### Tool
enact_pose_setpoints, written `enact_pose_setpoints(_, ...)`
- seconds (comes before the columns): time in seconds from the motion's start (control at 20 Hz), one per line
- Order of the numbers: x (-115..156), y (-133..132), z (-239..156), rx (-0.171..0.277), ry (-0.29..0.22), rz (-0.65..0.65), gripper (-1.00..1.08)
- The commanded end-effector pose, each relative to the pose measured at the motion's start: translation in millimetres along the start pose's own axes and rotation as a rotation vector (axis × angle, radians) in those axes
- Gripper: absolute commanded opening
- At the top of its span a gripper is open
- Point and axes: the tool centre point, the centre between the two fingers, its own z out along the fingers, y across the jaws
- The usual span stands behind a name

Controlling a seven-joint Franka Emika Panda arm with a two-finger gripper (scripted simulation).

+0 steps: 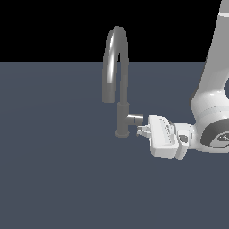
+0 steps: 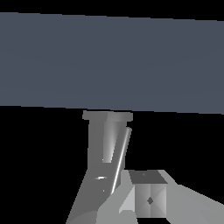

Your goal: Turn on the faucet by rotating a designated handle.

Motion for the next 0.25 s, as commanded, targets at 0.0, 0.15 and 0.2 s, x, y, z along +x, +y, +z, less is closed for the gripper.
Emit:
enact_pose_setpoints(0.0,23.5,-2.6,5.3,0.007,0.014,0.024,-1.00)
enact_pose_setpoints(0.15,33.8,-6.0,5.2,0.008,0.018,0.034,-1.00)
enact_pose_setpoints(0.2,33.8,-6.0,5.2,0.008,0.018,0.034,-1.00)
